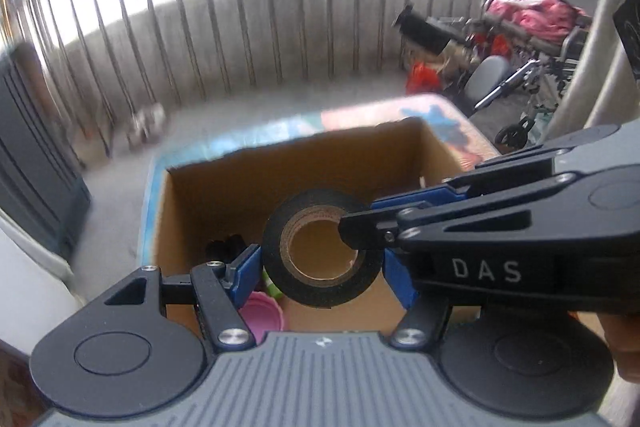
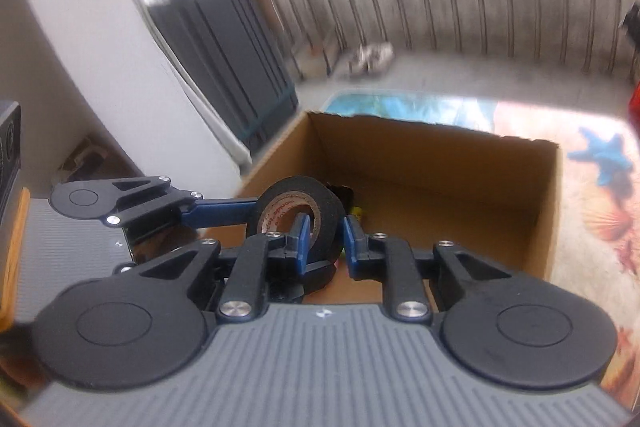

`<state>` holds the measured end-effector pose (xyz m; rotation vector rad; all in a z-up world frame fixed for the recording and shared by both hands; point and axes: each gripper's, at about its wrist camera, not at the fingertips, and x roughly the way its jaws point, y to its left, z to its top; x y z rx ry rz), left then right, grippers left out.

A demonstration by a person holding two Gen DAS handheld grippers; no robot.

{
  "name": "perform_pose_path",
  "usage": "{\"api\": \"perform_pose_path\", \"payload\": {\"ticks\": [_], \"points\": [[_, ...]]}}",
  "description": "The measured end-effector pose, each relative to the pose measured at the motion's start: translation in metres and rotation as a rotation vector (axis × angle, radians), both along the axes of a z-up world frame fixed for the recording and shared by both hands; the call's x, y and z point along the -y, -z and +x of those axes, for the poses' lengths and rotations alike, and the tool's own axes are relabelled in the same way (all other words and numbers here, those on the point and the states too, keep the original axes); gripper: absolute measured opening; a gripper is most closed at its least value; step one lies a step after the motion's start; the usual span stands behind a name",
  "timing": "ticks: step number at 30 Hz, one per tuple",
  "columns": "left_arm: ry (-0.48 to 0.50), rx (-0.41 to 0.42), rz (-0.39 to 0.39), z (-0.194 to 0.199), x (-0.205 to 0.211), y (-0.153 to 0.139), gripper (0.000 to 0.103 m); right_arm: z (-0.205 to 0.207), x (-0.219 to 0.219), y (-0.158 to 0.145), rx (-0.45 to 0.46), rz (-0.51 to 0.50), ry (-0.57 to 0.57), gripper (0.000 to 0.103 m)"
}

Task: Organize rigid objects
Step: 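Carry the black tape roll into the cardboard box and release it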

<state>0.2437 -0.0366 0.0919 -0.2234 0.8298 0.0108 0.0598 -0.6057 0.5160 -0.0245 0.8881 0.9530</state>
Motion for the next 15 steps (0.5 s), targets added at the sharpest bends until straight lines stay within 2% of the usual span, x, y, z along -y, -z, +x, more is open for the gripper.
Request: {"api": "perform_pose_path", "payload": {"ticks": [4,8,15], "points": [[0.002,-0.13,-0.098,0.054,-0.023,0.035,0.067,0.063,-0.024,0.029,-0.144,-0.066,-0.012,0.017],[-0.017,-0.22,-0.149,0.091,-0.037,0.063,0.067,0.105,-0.044,0.058,-0.238,-0.104,-0.028,0.017],[-0.069,-0.301,-0.148,0.12,-0.046,0.097,0.067,0.136,-0.067,0.094,-0.279,-0.162,-0.064,0.016]]}}
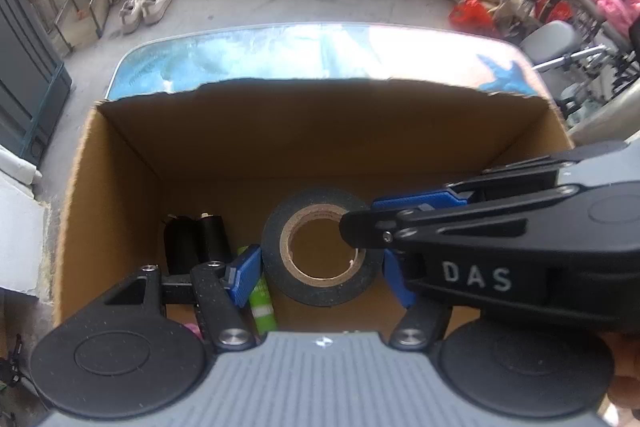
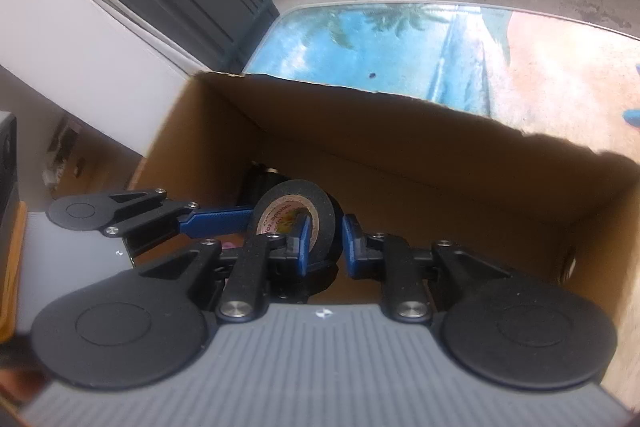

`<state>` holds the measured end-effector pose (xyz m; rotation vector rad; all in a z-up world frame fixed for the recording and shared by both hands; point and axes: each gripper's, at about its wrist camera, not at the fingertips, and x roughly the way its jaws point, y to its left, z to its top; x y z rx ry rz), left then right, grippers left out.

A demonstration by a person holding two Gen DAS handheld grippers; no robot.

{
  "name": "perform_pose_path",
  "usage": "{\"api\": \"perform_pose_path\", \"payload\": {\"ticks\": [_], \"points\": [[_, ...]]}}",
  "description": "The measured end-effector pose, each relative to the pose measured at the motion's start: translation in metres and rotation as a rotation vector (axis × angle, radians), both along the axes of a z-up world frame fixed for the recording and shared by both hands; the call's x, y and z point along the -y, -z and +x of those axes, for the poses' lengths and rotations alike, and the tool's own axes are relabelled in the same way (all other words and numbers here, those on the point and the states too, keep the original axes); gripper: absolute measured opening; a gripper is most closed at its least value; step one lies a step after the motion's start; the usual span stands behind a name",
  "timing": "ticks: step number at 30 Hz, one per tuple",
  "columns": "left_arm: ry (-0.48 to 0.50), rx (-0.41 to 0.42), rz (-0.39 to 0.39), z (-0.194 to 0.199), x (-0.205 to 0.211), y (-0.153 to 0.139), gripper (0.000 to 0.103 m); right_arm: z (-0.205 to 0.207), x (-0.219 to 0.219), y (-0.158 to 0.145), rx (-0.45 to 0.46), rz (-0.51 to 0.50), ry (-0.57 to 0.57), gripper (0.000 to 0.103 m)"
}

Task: Organize rigid objects
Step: 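Carry the black tape roll into the cardboard box and release it, then move the open right tool back to the white plug charger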

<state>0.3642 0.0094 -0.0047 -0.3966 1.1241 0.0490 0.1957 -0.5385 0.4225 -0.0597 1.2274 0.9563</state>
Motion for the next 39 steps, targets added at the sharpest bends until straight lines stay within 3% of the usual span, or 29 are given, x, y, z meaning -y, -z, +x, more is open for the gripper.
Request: {"api": "perform_pose_path", "payload": {"ticks": [6,15,22,26,32,35,39], "points": [[-0.016,-0.057,0.011,0.023,0.001,0.016,0.067,0.01,-0.008,0.019,-0.02,-0.021,-0.008,0.015],[-0.031,-0.043,0.0,0.025,-0.002,0.012,0.066,0.02,-0.021,0.043,-0.028,-0.023,0.008,0.011],[-0.038,0.037,0.008,0.002,-0.003,-0.018,0.071,0.009,-0.002,0.011,0.013,0.08,0.054,0.013],[-0.035,0.125,0.008,-0.032,0.0,-0.046,0.072,-0.019,0.036,-0.036,0.073,0.191,0.082,0.015],[-0.053,0.289,0.035,-0.105,0.009,-0.087,0.074,-0.092,0.115,-0.095,0.202,0.339,0.123,0.025],[-0.039,0.351,0.056,-0.142,0.018,-0.098,0.075,-0.136,0.158,-0.107,0.258,0.382,0.16,0.029],[0.004,0.403,0.051,-0.19,0.035,-0.096,0.077,-0.193,0.203,-0.096,0.271,0.435,0.211,0.031]]}}
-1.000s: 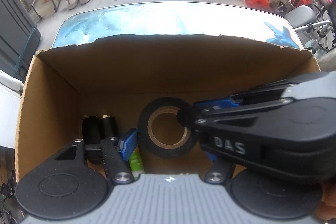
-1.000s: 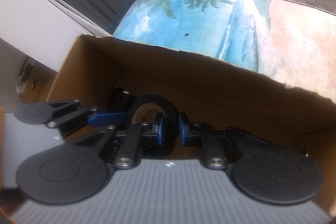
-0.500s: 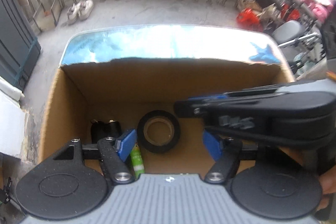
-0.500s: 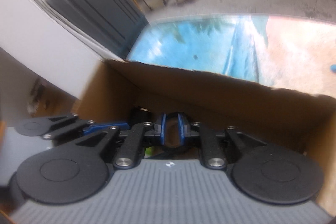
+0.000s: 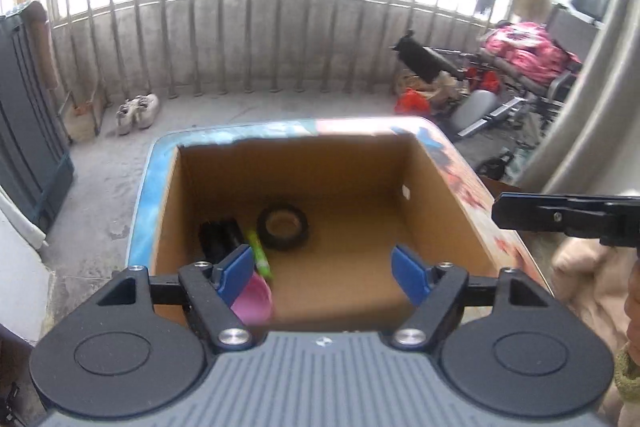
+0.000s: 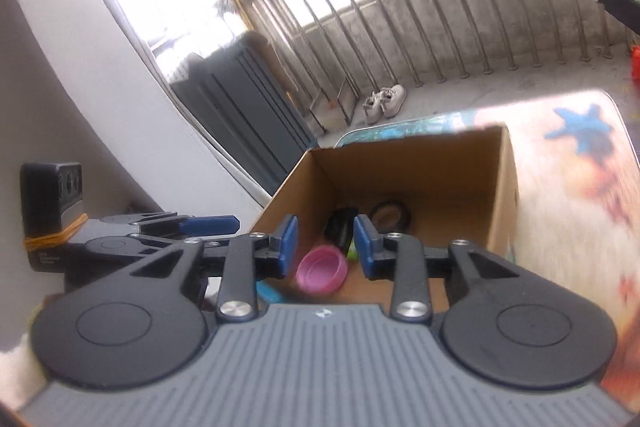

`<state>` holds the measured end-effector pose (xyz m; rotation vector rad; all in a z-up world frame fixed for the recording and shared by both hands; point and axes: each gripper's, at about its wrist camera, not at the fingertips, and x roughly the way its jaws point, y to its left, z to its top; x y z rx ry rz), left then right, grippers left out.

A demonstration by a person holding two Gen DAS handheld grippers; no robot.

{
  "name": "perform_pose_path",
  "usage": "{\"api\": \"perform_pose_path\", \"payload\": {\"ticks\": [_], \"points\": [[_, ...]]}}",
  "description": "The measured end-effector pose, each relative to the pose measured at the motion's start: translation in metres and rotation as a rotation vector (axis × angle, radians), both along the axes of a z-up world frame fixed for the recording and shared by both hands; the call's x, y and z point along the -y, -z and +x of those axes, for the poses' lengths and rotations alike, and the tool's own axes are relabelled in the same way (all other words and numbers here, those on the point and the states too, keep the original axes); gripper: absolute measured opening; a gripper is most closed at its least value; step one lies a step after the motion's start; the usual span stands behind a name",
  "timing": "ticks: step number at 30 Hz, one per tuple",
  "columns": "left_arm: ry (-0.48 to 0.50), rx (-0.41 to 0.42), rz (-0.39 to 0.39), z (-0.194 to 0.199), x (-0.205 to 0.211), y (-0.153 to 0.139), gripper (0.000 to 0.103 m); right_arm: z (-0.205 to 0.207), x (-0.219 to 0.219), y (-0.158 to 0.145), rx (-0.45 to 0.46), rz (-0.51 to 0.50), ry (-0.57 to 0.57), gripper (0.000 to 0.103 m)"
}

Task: Organize rigid objects
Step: 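Move the open right tool back to the white plug charger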

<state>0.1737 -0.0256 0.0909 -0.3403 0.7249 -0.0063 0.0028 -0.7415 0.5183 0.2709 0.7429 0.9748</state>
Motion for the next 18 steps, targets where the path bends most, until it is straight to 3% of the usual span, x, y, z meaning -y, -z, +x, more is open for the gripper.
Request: {"api": "perform_pose_path", "payload": {"ticks": [4,7,11,18], "points": [[0.016,0.041,0.029,-0.045,0.029,0.02,0.077,-0.046,0.026,0.035,-0.023,0.018,0.063,0.032],[0.031,0.027,0.053,-0.062,0.056,0.044,0.077,-0.067,0.031,0.066,-0.054,-0.009,0.125,0.032],[0.099,-0.011,0.09,-0.064,0.087,0.071,0.077,-0.073,0.025,0.099,-0.143,0.005,0.121,0.032],[0.152,-0.043,0.169,-0.043,0.128,0.101,0.073,-0.055,-0.008,0.113,-0.105,-0.056,0.089,0.032]]}}
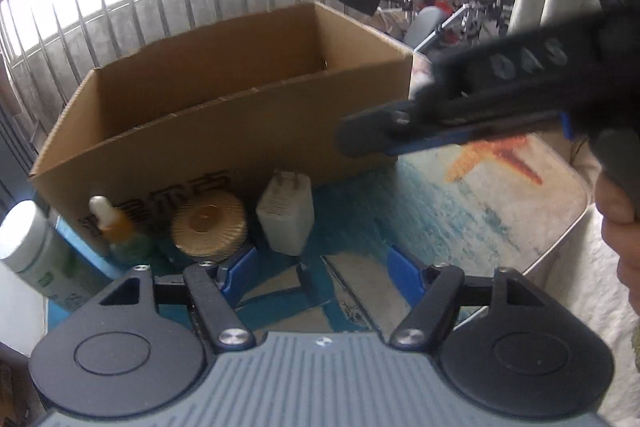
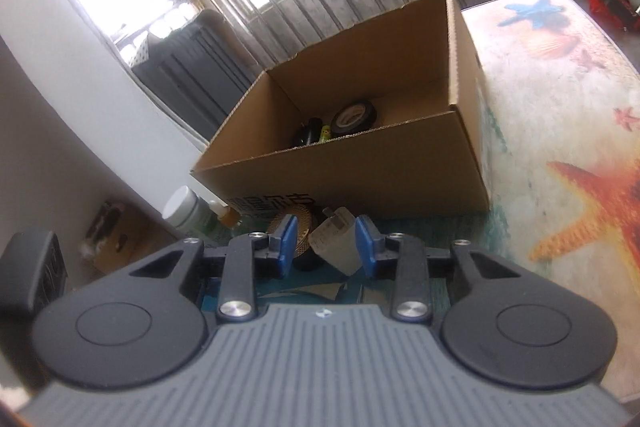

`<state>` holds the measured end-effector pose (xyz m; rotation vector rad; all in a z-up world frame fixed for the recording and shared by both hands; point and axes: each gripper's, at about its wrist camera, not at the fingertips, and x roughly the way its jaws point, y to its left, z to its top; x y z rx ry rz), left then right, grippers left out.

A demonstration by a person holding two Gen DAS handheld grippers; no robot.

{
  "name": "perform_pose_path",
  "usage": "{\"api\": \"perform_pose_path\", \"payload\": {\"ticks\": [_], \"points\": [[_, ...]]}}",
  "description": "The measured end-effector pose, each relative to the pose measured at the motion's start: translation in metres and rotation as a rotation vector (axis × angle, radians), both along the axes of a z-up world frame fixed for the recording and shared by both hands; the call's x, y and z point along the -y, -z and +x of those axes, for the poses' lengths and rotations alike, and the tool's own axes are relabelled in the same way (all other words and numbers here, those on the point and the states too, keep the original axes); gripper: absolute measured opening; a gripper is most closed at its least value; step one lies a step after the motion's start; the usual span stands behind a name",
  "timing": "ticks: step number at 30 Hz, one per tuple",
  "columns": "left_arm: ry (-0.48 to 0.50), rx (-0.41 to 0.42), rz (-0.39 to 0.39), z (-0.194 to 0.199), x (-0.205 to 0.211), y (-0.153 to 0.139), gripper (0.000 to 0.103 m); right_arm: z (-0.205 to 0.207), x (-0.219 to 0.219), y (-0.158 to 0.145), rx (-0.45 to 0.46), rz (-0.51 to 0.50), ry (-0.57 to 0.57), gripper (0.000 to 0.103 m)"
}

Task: Organize rigid objects
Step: 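Move the open right tool back to the white plug charger, then grasp the white plug charger with the right tool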

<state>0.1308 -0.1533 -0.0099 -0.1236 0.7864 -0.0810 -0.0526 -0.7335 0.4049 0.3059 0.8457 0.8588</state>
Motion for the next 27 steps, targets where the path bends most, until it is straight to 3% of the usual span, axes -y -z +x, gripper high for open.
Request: {"api": "perform_pose_path", "payload": {"ticks": [8,27], "points": [[-0.046,-0.048,0.046,0.023,0.002,0.023,0.073,0.022,-0.029,0.014,0.01,-0.037,-0.066,0.03],[-0.037,-0.065,-0.025,0.031,-0.003,0.041,0.075,0.045,-0.05,0.038,-0.021,-0.05,-0.119,0.028]]}}
